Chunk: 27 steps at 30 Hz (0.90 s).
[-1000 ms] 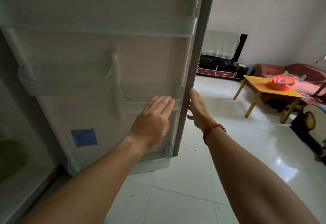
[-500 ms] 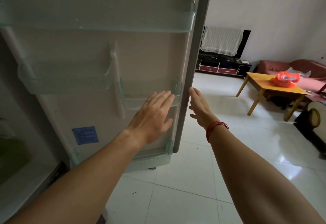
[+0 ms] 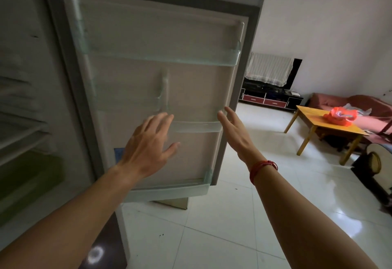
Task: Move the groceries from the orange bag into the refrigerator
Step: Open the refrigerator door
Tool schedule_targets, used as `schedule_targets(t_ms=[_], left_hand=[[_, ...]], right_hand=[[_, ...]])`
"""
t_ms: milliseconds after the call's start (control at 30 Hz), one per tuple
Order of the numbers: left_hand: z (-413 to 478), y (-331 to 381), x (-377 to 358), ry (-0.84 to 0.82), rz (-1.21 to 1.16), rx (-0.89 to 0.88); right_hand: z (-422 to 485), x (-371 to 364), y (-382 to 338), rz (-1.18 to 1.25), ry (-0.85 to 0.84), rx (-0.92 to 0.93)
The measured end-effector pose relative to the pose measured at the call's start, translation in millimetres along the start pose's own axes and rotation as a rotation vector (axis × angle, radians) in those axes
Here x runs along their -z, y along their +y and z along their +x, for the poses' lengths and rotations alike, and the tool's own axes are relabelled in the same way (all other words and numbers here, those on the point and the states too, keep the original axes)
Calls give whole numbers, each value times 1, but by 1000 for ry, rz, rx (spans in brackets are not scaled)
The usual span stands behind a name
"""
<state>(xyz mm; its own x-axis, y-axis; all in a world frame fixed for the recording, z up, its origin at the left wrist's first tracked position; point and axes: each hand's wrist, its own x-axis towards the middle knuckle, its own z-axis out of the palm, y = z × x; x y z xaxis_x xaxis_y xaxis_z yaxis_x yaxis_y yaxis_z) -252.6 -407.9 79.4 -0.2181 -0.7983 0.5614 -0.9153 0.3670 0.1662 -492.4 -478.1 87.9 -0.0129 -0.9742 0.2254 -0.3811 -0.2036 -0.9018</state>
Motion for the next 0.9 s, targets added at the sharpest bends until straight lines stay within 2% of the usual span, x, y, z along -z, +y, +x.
schedule_targets(t_ms=[167, 333, 533, 700, 900], left_hand=[[-54, -30, 52, 68, 53, 96], [-110, -56, 102, 62, 152, 194], [-167, -69, 152, 85, 249, 287], [-204, -73, 174, 102, 308, 328], [-212, -68, 180, 96, 327, 354]], right_hand=[[-40, -29, -33, -88, -76, 67], [-80, -72, -64, -304, -159, 208], [-131, -112, -98, -510, -183, 381], [-166, -131, -114, -673, -167, 523], [-182, -132, -115, -714, -190, 552]])
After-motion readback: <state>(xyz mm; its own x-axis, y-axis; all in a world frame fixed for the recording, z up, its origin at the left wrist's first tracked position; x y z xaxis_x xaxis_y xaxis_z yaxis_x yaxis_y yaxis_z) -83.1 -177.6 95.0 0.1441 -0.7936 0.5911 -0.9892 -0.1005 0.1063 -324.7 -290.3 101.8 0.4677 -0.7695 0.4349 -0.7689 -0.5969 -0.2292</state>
